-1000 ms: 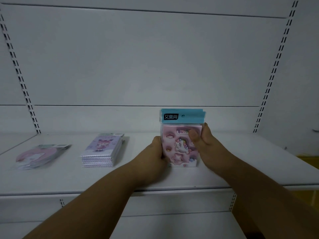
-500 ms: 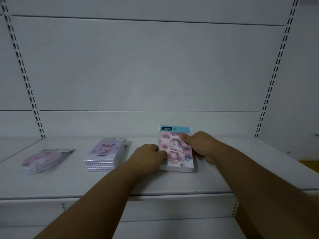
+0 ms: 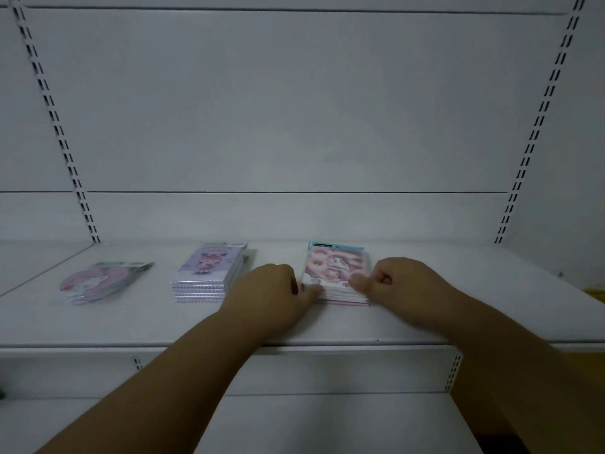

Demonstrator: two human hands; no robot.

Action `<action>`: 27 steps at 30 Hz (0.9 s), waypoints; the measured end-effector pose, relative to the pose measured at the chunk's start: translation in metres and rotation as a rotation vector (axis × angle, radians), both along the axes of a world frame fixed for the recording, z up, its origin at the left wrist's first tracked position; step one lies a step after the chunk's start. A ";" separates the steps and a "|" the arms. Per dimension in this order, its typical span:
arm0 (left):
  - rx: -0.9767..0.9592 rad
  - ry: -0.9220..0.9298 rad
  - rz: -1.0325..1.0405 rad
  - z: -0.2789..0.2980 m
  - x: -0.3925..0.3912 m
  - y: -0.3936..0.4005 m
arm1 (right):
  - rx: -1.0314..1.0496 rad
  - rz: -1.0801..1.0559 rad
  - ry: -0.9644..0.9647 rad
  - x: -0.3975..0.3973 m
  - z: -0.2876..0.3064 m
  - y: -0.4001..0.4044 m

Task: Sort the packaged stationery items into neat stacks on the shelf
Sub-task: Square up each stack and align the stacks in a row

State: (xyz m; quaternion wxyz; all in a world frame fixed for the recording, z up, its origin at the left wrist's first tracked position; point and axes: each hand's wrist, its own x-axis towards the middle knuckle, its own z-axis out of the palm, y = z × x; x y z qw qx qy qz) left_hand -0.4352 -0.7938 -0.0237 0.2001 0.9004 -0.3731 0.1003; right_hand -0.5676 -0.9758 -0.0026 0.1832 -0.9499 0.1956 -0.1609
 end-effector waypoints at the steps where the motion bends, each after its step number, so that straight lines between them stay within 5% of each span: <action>1: 0.028 -0.010 0.000 -0.001 0.000 0.001 | -0.015 0.018 0.009 -0.004 -0.003 0.001; 27: -0.016 -0.087 -0.005 -0.012 0.001 0.002 | -0.105 -0.005 -0.062 -0.003 -0.024 0.005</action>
